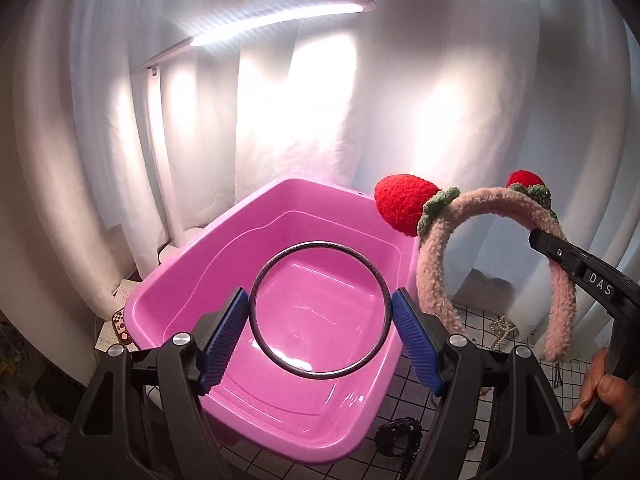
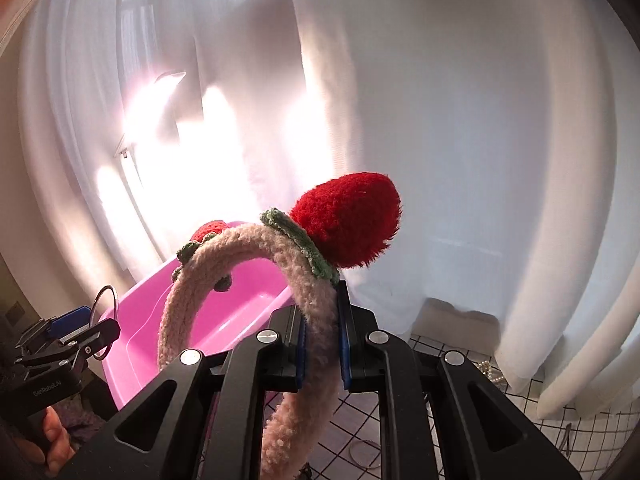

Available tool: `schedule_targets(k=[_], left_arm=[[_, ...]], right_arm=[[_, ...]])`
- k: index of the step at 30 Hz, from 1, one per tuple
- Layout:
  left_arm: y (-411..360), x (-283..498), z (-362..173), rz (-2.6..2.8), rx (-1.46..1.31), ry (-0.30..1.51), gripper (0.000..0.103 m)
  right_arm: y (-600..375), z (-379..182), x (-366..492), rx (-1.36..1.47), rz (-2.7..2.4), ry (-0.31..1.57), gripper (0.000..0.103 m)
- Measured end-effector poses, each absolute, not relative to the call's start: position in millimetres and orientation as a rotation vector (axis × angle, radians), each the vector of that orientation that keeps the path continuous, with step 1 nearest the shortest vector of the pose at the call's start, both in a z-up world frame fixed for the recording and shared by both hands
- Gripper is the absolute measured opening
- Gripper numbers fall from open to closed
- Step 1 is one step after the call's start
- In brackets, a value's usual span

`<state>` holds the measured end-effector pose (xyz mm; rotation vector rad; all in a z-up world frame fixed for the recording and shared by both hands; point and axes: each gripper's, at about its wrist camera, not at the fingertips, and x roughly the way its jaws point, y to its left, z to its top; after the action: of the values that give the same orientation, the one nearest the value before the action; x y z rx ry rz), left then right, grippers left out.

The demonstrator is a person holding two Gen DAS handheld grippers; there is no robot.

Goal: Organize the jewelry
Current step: 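Carry the headband with the right tool over the pink tub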

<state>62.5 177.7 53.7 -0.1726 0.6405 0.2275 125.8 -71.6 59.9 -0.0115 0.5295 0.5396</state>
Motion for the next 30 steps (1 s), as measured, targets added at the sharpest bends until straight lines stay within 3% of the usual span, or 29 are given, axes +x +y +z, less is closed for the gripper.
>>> schedule_targets(k=[7, 14, 30], left_arm=[[230.5, 92.3, 22.8, 0.274, -0.207, 0.737, 0.071], [256.1, 118.3, -9.5, 0.277, -0.232, 0.871, 0.071], [269.8, 146.7, -42.4, 0.275, -0.254, 1.055, 0.071]], right_arm=[[24.1, 49.0, 175.0, -0.129, 0.583, 0.624, 0.013], [86.7, 9.6, 219.6, -0.254, 0.628, 0.833, 0.013], [146.1, -48.7, 259.0, -0.437, 0.622, 1.096, 0.013]])
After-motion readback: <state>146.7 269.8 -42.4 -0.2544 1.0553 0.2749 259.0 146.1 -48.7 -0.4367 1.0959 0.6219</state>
